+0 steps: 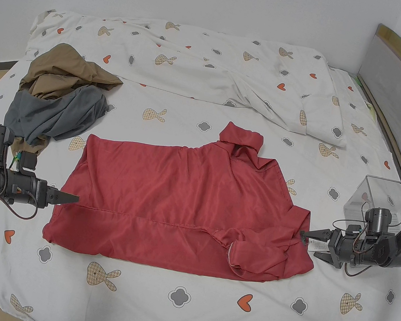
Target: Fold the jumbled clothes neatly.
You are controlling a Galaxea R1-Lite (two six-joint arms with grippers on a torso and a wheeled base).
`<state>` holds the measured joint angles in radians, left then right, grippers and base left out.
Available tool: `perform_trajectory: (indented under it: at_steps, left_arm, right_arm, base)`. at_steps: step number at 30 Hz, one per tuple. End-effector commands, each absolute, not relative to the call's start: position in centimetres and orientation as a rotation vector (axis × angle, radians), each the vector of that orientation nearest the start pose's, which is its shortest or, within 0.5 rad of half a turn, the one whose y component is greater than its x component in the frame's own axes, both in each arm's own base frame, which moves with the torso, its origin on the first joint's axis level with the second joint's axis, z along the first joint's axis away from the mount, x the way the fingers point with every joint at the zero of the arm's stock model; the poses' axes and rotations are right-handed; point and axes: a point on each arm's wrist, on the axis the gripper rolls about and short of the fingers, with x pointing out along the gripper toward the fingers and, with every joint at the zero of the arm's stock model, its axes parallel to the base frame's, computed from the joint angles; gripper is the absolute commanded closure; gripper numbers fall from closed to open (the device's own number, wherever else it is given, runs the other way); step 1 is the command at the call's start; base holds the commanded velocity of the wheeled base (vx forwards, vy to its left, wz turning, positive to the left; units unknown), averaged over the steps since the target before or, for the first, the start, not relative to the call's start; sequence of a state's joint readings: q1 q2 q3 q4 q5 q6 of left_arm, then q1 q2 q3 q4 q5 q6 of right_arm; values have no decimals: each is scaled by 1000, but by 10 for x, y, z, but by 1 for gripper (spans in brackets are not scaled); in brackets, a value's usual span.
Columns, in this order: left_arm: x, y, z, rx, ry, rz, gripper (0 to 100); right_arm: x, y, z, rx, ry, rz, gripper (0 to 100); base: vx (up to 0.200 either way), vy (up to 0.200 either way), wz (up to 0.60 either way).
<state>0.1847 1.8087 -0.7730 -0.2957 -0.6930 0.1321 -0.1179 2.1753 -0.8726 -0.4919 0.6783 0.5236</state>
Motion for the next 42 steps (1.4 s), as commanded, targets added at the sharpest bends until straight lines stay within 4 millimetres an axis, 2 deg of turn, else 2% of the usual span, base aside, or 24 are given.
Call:
perform_trajectory:
  at_steps: [1,18,19,34,42]
  left_arm:
    - [294,41,114,-194,641,-526,0]
    - [294,41,114,-194,642,-526,0]
    - [294,41,114,-194,642,-526,0]
    - [293,39,114,-193,643,-531,0]
    - [293,39,114,-194,644,-531,0]
  right_arm:
    - [356,-27,20,803,910,310,0]
    - [358,-14,20,777,921,305,0]
    - [357,-10,21,773,925,317,100]
    - [356,-10,24,807,928,309,100]
    - [354,-18,51,791,845,315,100]
  base:
    - [0,0,0]
    - [0,0,0]
    - [0,0,0]
    - [0,0,0]
    - [0,0,0]
